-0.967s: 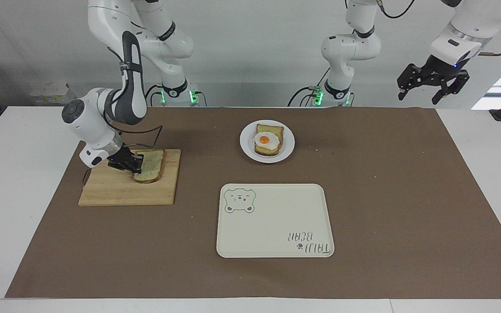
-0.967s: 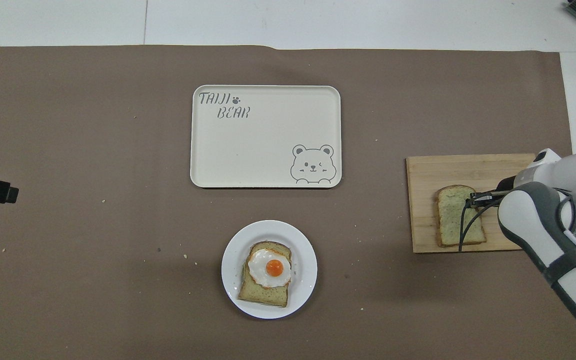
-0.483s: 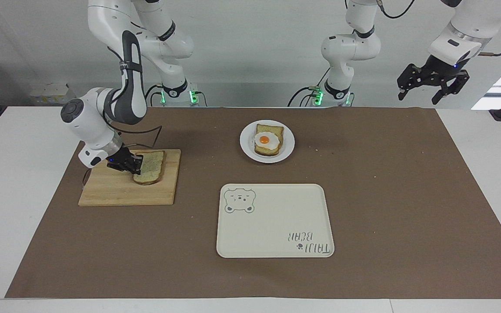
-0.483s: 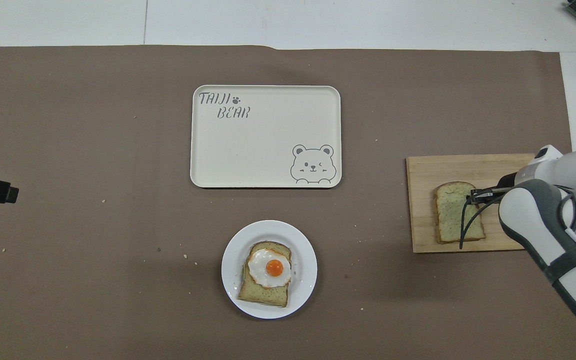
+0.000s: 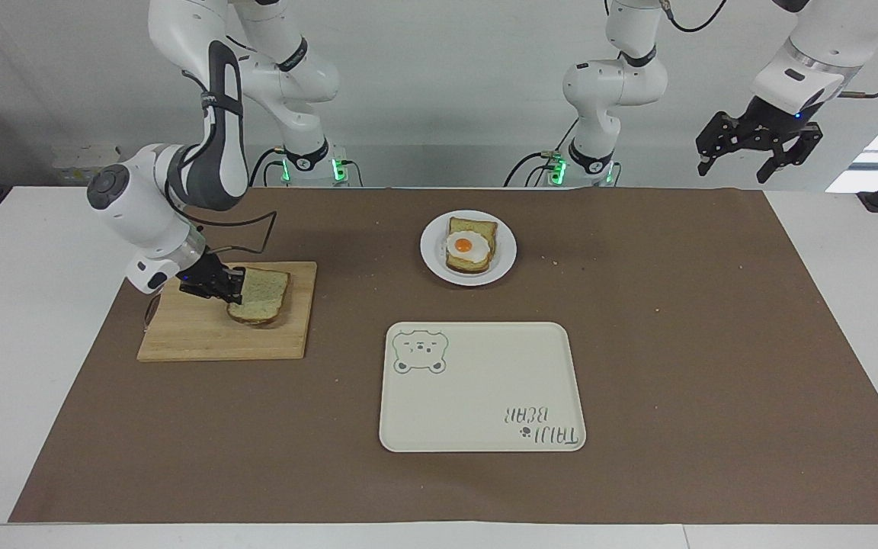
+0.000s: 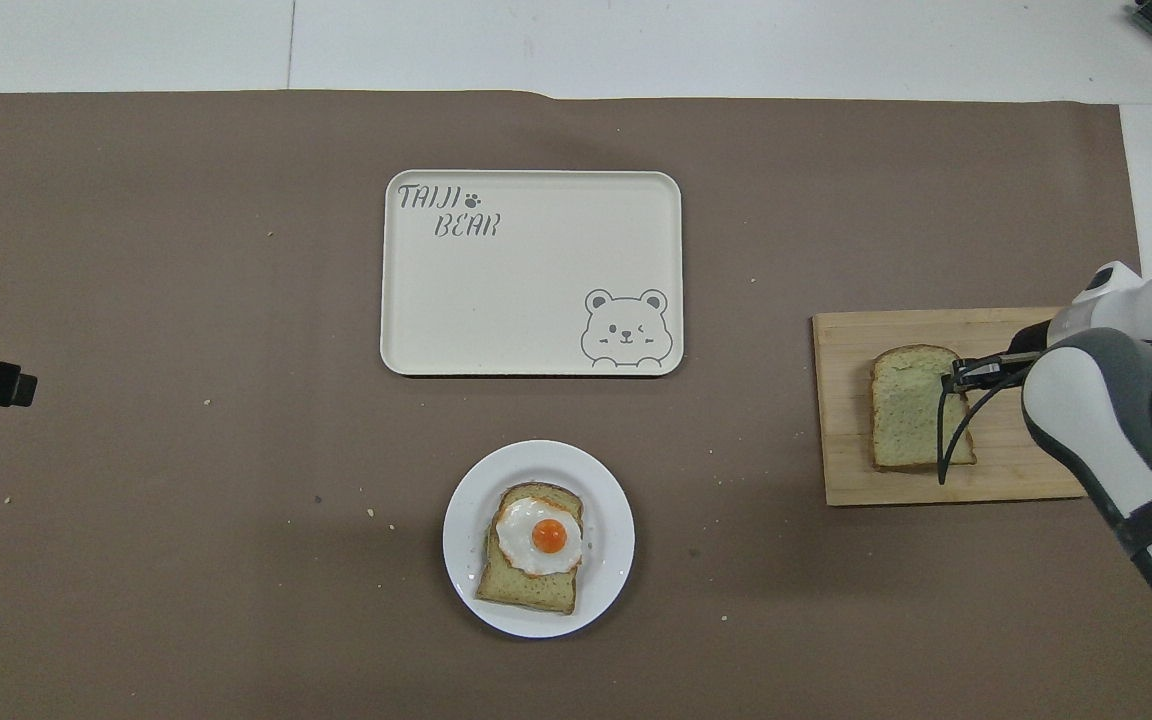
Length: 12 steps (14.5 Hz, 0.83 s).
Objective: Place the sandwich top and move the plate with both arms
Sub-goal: 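Reach the right gripper down and grasp the bread slice on the board, then lift the bread slice with the right gripper toward the egg plate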
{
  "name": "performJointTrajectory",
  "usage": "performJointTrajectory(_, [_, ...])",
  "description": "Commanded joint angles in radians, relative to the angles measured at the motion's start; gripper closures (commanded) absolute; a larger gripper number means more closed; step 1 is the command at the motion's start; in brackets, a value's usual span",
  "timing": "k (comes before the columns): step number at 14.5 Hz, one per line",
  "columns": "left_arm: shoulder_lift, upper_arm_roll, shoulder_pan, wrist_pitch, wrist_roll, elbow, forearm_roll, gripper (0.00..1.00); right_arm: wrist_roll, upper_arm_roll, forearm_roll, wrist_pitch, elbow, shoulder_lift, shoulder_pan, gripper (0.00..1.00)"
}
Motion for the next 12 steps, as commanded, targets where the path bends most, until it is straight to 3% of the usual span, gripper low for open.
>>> performJointTrajectory(1, [-0.014, -0.007, 0.011, 0.010, -0.008, -0.013, -0.004, 0.00, -0.023, 0.014, 0.022, -0.130, 0.072, -0.002, -0.007, 1.00])
performJointTrajectory(4, [-0.014, -0.007, 0.011, 0.011, -0.008, -0.013, -0.004, 0.00, -0.024, 0.020, 0.028, -0.208, 0.098, -0.008, -0.001, 1.00])
performJointTrajectory(8, [-0.014, -0.007, 0.011, 0.011, -0.008, -0.013, -0.004, 0.00, -0.004, 0.098, 0.028, -0.218, 0.078, -0.020, -0.001, 1.00])
performJointTrajectory(12, [-0.014, -0.007, 0.011, 0.010, -0.006, -0.013, -0.004, 0.00, 0.043, 0.104, 0.028, -0.219, 0.046, -0.040, 0.065, 1.00])
